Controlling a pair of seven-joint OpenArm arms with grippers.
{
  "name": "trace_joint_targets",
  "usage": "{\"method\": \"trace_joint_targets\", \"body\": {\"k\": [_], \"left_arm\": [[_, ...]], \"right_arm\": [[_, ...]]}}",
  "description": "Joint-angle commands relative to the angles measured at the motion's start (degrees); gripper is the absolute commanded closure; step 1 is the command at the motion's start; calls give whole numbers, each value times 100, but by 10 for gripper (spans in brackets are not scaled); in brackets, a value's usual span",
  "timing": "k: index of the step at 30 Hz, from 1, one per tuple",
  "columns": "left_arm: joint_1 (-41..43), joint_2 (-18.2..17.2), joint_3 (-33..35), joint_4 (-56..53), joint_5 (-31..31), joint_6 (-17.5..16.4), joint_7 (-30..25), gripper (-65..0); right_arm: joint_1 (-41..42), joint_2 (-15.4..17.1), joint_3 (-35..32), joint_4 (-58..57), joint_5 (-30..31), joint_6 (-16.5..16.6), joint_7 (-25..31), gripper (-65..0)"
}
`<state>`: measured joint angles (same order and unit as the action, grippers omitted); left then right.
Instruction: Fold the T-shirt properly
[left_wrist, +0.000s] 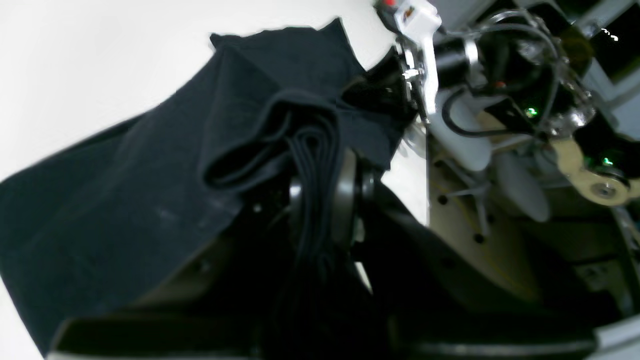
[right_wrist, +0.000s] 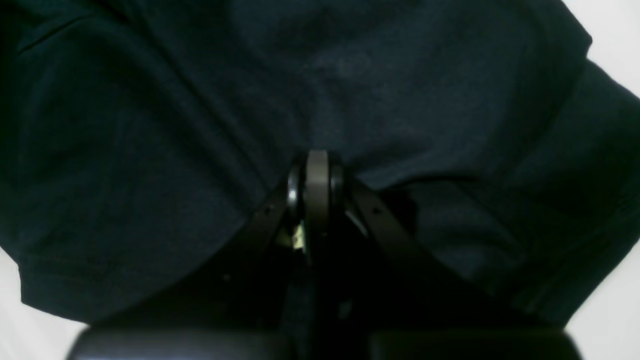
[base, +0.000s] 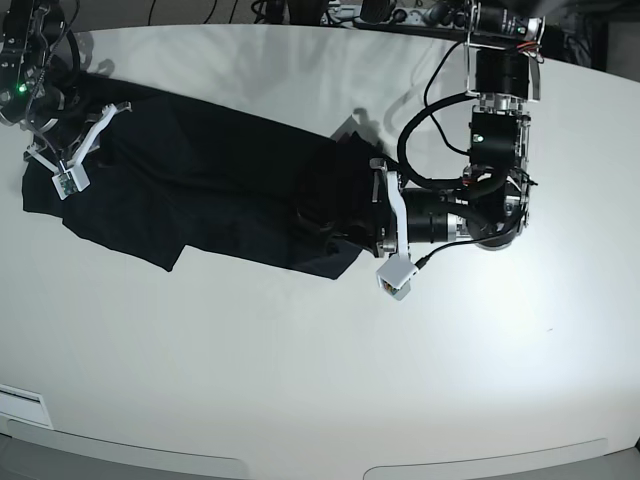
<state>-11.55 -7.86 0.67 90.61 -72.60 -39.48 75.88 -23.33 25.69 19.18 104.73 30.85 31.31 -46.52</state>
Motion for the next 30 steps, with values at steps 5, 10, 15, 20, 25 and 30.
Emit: {"method": "trace_joint_targets", "body": {"k": [5, 10, 15, 20, 25, 30], "left_arm": [[-120, 44, -31, 79, 111, -52, -264, -245], [-131, 42, -33, 79, -457, 223, -260, -441], [-166, 39, -245, 79, -841, 50, -262, -441], [-166, 39, -811, 79, -824, -52, -260, -282], [-81, 42, -914, 79, -422, -52, -293, 0], [-66, 39, -424, 79, -17, -52, -302, 0]], "right_arm": [[15, 98, 46, 87, 42, 20, 22, -56], [20, 98, 46, 87, 61, 22, 46, -215], [48, 98, 46, 87, 61, 22, 48, -214], [48, 98, 46, 87, 61, 22, 46, -214], [50, 98, 46, 87, 144, 22, 46, -214], [50, 98, 46, 87, 234, 22, 50, -214]]}}
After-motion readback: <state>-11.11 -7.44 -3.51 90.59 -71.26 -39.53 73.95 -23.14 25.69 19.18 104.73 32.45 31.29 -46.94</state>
